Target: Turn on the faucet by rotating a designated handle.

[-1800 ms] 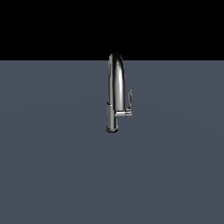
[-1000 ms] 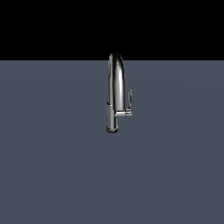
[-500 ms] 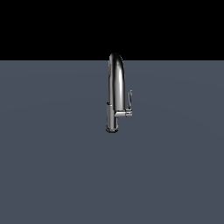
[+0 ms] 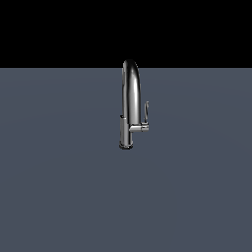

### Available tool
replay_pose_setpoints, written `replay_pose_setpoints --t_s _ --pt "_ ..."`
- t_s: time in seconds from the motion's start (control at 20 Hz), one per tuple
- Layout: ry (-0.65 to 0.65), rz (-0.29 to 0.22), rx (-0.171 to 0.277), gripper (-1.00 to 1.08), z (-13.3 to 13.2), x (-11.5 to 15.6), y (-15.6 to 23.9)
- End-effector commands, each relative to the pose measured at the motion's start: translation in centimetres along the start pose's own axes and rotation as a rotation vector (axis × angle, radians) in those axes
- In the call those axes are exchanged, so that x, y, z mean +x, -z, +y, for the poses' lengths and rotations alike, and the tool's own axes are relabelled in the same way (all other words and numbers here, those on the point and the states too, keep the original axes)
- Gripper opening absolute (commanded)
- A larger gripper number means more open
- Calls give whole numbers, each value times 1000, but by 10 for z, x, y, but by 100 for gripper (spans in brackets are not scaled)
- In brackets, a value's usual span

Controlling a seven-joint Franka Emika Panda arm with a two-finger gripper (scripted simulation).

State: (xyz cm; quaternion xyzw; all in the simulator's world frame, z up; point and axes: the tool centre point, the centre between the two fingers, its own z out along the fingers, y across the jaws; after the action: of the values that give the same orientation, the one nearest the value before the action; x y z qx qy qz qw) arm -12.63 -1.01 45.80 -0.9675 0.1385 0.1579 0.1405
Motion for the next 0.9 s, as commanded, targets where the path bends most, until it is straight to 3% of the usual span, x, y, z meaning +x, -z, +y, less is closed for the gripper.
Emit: replay_pose_setpoints --t_s 0.0,0.85 --pt "-34 -37 34 -100 0 15 -1" --pt "-275 -304 281 -100 11 119 -29"
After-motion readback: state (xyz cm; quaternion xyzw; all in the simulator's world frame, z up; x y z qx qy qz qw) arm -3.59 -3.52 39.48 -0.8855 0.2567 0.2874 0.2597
